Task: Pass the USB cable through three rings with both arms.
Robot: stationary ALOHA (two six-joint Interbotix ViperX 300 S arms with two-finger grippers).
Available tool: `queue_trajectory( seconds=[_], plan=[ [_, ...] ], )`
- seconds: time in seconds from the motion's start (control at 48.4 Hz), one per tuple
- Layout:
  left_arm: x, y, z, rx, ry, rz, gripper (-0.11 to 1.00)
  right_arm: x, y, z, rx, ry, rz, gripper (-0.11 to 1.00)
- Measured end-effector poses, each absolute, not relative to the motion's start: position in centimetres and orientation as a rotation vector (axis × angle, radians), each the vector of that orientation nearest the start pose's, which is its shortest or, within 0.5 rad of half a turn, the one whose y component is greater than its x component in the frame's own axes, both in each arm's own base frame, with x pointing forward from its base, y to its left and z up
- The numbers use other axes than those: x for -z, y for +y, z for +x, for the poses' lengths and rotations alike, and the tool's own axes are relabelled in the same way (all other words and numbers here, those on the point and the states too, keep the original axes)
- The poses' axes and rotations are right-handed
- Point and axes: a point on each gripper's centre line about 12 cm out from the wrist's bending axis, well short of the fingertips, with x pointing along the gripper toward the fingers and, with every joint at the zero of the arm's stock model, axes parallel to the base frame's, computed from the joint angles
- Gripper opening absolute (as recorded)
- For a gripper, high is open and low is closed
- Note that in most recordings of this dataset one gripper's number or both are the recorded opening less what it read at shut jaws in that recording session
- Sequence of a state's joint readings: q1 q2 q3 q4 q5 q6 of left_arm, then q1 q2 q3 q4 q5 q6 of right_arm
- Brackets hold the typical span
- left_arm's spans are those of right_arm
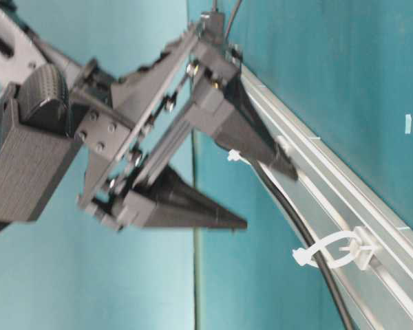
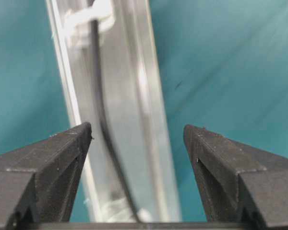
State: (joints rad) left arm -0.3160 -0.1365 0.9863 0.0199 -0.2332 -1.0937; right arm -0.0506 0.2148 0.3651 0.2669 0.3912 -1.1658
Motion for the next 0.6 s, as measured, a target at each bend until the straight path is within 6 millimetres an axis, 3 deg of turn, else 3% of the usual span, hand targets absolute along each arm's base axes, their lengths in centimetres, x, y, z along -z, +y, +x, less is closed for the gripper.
queue_trajectory(
  seconds=[0.414, 0.6],
  plan=[
    [-14.5, -9.6, 29.3, -0.04, 0.695, -0.941, 0.11, -14.7, -0.5, 43.9, -0.461, 0.868, -0.709, 0.85],
    [-14.6, -9.5, 29.2, -0.043, 0.692, -0.946, 0.1, -16.2, -0.3, 44.3, -0.395, 0.851, -0.583, 0.85]
  ],
)
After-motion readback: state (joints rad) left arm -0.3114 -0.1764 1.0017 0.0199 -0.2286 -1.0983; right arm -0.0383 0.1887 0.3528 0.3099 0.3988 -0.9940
